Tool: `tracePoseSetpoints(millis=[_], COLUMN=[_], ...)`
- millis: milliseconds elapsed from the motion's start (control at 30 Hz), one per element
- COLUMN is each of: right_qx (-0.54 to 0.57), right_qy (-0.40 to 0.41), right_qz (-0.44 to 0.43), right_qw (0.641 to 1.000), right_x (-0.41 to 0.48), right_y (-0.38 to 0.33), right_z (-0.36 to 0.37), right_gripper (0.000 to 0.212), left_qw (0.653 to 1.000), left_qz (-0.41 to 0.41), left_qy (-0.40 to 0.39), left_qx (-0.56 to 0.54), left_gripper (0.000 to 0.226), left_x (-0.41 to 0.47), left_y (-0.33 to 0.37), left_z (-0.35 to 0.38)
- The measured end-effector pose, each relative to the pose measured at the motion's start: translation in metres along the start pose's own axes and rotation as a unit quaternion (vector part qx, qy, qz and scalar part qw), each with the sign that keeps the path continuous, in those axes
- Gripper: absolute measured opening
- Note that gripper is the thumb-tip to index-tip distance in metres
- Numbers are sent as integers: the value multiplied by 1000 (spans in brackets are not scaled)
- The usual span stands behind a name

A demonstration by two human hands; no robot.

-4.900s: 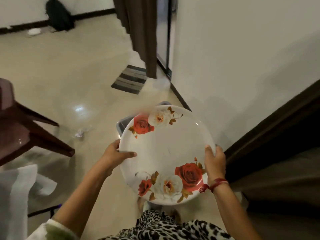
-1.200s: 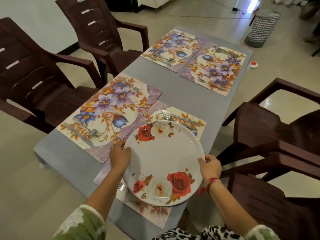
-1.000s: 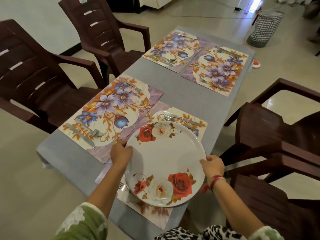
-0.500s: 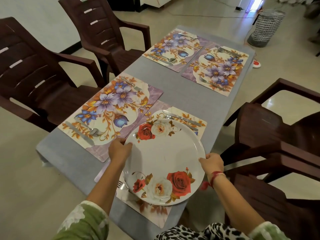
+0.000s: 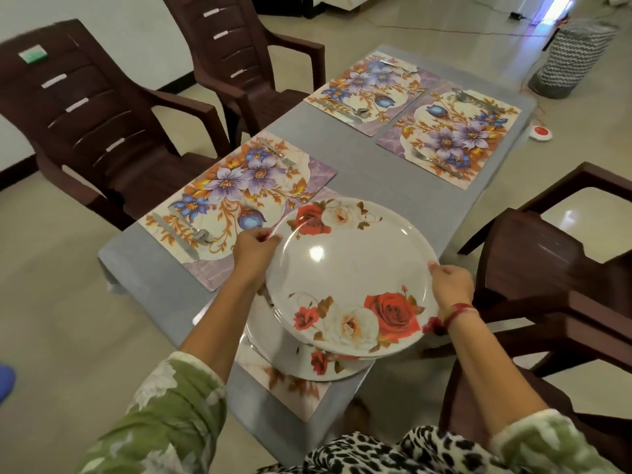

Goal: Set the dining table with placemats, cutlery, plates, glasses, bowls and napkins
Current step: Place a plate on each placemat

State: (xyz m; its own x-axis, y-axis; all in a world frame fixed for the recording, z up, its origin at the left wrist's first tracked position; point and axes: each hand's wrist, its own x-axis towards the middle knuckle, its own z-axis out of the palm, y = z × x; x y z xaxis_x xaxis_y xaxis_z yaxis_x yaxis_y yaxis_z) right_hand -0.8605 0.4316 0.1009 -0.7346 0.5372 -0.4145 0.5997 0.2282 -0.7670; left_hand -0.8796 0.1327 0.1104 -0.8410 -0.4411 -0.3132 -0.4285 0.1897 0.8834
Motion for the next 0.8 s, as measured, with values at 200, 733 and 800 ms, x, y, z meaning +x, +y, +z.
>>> tracePoseSetpoints(millis=[200,733,800], right_qx=[38,216,228], right_qy=[8,-21,-14], right_qz=[-64,-101,-108], right_qw=[997,971,968], right_x=[3,-5,-1], right_y=[-25,-46,-47], right_z=[-24,-53,-59], right_gripper=[35,5,4], left_qw=[995,987,986], left_qz=[6,18,20], left_qy=[28,64,47], left_qx=[-99,-147,-156], left_gripper=[14,27,31], left_x=[-28,-41,-40], left_y=[33,41,46], left_z=[9,9,18])
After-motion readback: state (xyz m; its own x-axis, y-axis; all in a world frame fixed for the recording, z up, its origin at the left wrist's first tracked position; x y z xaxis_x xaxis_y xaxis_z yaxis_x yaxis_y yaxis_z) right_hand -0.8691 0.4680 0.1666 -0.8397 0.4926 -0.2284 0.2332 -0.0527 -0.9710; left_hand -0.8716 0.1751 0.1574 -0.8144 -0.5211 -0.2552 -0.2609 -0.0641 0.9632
